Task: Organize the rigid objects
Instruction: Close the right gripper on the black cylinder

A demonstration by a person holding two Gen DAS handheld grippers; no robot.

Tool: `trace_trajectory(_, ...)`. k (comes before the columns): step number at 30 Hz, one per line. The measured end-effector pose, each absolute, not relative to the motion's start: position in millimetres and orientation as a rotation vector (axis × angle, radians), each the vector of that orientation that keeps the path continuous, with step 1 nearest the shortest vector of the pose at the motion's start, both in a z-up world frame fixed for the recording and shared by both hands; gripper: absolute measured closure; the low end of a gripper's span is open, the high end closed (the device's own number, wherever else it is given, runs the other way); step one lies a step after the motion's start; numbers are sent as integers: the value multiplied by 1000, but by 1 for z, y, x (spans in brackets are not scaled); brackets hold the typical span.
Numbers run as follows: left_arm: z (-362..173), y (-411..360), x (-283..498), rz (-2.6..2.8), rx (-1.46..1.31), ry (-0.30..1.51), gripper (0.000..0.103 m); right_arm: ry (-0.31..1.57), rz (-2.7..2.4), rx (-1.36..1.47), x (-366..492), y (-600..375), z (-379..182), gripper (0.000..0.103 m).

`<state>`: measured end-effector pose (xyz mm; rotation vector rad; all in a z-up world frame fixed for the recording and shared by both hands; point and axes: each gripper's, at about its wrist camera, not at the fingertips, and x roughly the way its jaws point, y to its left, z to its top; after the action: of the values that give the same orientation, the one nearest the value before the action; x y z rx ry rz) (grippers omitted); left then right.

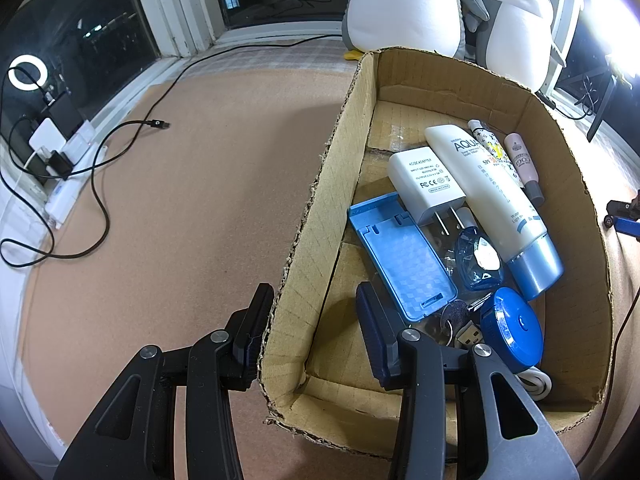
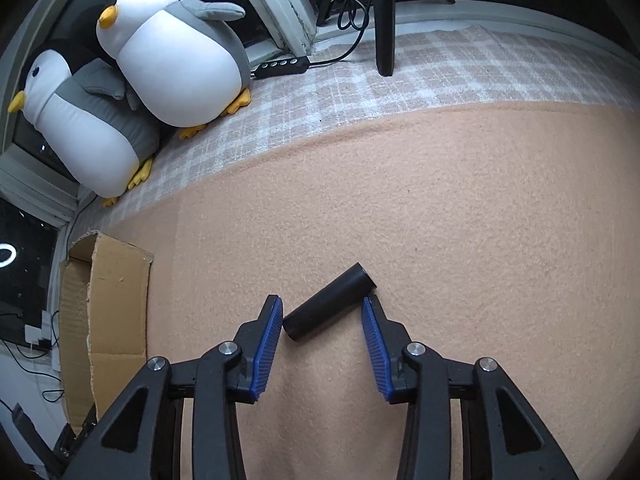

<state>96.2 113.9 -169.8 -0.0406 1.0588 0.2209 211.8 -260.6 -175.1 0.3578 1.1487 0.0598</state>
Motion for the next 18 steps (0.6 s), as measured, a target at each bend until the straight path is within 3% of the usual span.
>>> trace_trajectory(4, -170, 113, 96, 221, -42, 1059, 61, 1172, 43, 327, 218, -256, -174, 67)
trace_trajectory(10, -170, 113, 96, 221, -43, 1058, 61, 1193, 23, 242, 226, -249, -174, 85)
trace_trajectory(18, -170, 113, 96, 221, -44, 1058, 61, 1178, 48, 155, 221, -241, -174, 88)
